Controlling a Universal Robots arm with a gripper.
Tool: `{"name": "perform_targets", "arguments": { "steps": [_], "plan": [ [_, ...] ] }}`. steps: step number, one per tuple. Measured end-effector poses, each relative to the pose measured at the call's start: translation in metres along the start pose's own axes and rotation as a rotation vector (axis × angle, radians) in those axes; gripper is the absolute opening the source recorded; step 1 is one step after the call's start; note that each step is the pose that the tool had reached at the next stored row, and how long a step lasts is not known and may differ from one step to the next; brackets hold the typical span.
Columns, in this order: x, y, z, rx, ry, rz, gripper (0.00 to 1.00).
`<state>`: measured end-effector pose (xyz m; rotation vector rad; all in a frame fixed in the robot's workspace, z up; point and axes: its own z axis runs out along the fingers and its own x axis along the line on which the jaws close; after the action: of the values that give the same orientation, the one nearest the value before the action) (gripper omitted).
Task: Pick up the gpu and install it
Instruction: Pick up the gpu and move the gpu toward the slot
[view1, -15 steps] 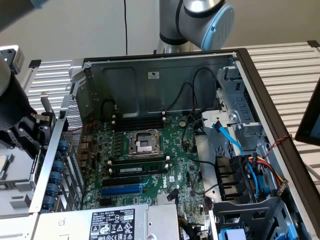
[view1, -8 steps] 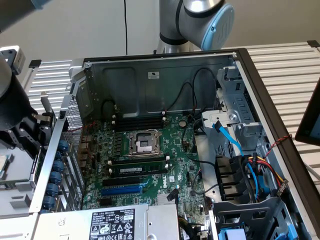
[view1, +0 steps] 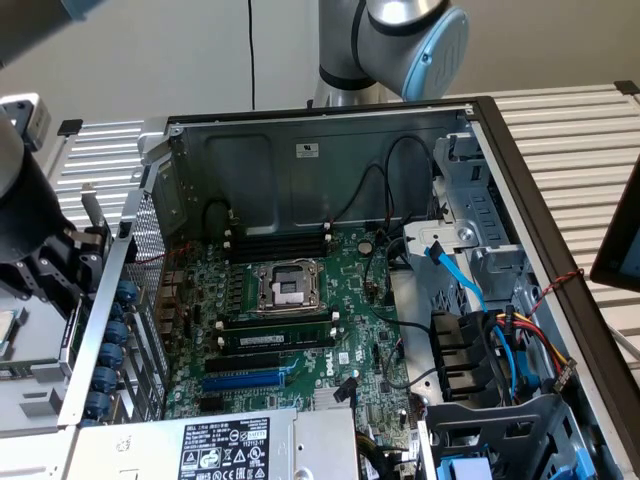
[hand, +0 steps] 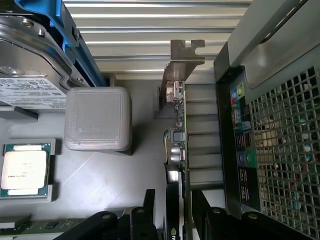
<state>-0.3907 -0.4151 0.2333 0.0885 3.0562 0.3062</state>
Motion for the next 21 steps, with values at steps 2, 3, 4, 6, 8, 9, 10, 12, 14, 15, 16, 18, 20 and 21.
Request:
{"name": "perform_targets", "arguments": {
  "steps": [2, 3, 4, 6, 8, 9, 10, 12, 14, 15, 16, 18, 20, 21],
  "plan": [
    [0.0, -0.0002, 0.001, -0.0004, 0.0001, 0.0, 0.42],
    [0.0, -0.0003, 0.0014, -0.0007, 0.0003, 0.0, 0.42],
    [0.0, -0.0003, 0.0015, -0.0012, 0.0006, -0.001, 0.42],
    [0.0, -0.0003, 0.0015, -0.002, 0.0011, -0.003, 0.42],
    [-0.0001, -0.0004, 0.0016, -0.0026, 0.0015, -0.006, 0.42],
    [-0.0002, -0.0004, 0.0018, -0.0029, 0.0015, -0.008, 0.42],
    [-0.0004, -0.0004, 0.002, -0.0032, 0.0018, -0.01, 0.42],
    [-0.0003, -0.0004, 0.0019, -0.0031, 0.0027, -0.012, 0.42],
    [-0.0004, -0.0004, 0.0019, -0.0033, 0.0031, -0.014, 0.42],
    [-0.0004, -0.0004, 0.002, -0.0034, 0.0032, -0.015, 0.42],
    [-0.0005, -0.0004, 0.002, -0.0035, 0.0033, -0.015, 0.42],
    [-0.001, -0.0004, 0.0021, -0.0036, 0.0034, -0.017, 0.42],
    [-0.0012, -0.0004, 0.0022, -0.0036, 0.0037, -0.017, 0.4],
    [-0.0012, -0.0004, 0.0022, -0.0035, 0.0039, -0.017, 0.34]
  ]
}}
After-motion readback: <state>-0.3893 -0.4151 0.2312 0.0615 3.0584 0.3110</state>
